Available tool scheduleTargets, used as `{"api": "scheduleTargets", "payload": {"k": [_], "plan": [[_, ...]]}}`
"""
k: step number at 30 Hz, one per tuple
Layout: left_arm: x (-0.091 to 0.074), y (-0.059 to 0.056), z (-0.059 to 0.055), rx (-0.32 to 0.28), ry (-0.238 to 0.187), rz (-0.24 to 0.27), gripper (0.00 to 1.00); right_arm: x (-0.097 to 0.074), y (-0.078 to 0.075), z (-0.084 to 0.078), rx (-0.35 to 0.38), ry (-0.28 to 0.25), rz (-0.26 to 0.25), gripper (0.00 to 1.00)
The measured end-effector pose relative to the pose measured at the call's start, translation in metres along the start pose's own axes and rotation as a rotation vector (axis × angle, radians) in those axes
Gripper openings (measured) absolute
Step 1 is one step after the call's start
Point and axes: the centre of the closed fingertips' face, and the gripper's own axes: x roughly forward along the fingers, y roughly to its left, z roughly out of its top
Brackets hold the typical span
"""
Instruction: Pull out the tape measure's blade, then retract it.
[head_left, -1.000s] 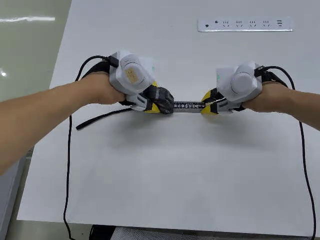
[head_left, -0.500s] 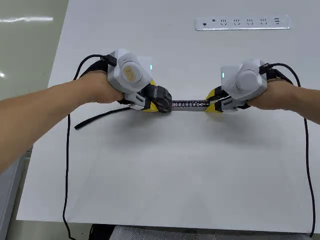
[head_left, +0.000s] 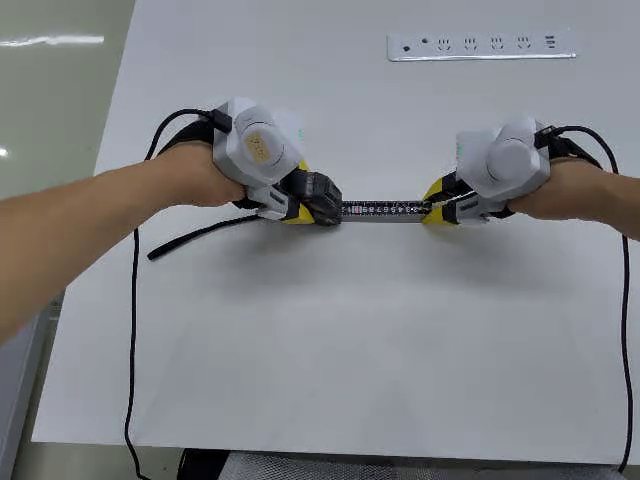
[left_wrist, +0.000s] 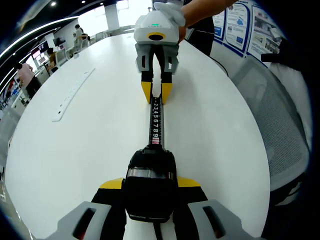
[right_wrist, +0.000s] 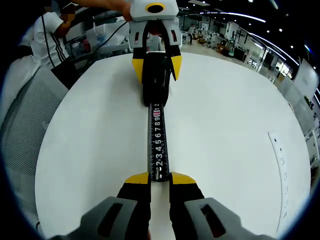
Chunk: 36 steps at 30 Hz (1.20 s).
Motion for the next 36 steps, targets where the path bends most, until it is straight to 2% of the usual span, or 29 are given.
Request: {"api": "scheduleTargets", "payload": {"k": [36], "plan": [[0.0,-0.001,-0.001,0.008,0.015,-0.006,0.33,-0.026,-0.001,-0.041,0.033,0.033,-0.012,0.12]]}}
